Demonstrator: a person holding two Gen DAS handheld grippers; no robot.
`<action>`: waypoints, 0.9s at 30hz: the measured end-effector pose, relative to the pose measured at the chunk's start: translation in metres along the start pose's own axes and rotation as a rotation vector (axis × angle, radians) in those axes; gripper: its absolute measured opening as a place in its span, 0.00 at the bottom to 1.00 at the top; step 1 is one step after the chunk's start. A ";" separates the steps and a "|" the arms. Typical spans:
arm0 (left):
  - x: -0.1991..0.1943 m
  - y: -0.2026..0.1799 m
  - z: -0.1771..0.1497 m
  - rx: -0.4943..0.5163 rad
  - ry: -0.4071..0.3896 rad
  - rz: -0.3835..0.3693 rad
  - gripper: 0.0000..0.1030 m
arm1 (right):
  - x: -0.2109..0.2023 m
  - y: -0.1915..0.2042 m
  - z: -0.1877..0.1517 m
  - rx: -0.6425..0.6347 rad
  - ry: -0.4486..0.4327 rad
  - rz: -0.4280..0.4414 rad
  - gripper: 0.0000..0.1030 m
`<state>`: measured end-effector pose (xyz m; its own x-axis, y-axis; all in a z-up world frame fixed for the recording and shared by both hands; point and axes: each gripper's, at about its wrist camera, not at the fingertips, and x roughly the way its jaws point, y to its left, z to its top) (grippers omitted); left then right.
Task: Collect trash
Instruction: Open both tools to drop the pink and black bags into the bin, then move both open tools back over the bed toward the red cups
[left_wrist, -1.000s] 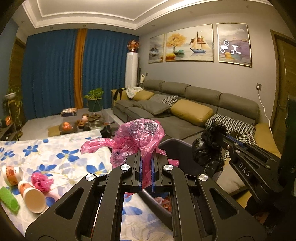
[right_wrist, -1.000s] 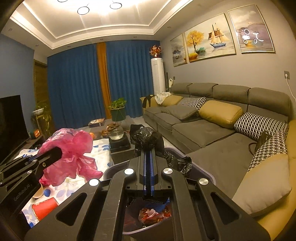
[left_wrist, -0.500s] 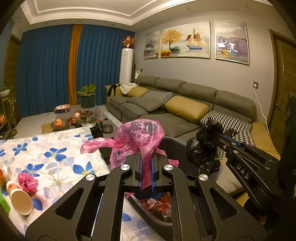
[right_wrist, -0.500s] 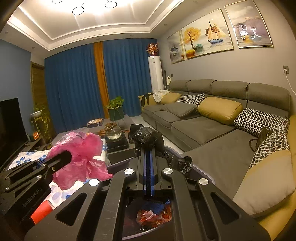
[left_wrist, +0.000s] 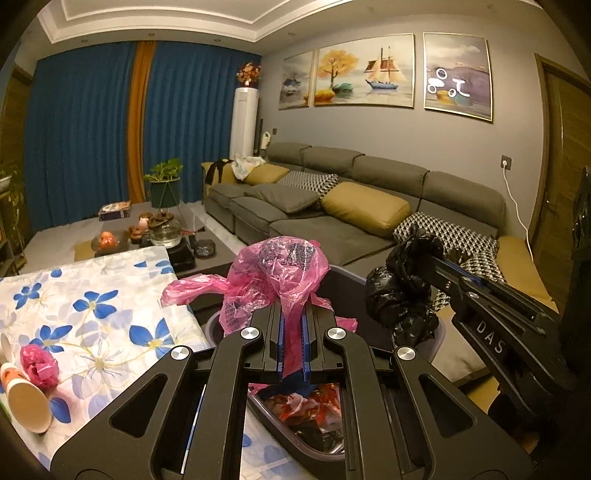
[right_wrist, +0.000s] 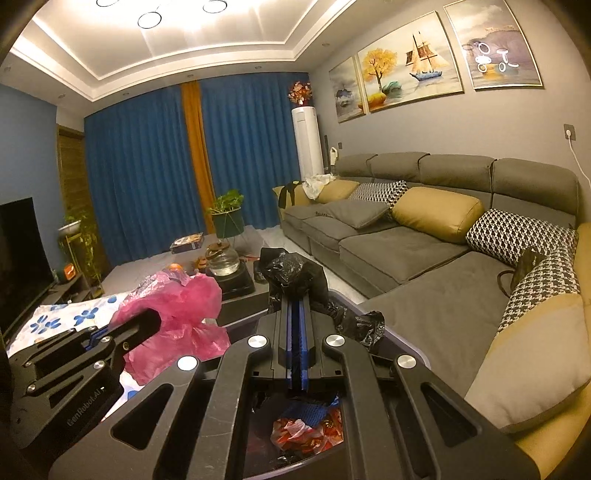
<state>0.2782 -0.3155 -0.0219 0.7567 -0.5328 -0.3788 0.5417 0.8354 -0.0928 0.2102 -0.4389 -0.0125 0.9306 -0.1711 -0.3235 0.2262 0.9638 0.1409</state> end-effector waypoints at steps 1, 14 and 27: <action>0.000 -0.001 0.001 0.000 0.002 0.001 0.06 | 0.000 0.000 0.000 0.001 0.001 0.001 0.04; 0.016 -0.005 -0.006 0.018 0.038 -0.009 0.16 | -0.003 -0.008 0.001 0.033 -0.026 -0.020 0.45; -0.014 0.015 -0.009 -0.058 -0.020 0.104 0.89 | -0.034 -0.014 -0.001 0.050 -0.087 -0.071 0.75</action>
<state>0.2726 -0.2940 -0.0263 0.8151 -0.4452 -0.3708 0.4386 0.8923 -0.1071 0.1747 -0.4465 -0.0043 0.9327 -0.2580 -0.2519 0.3046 0.9377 0.1673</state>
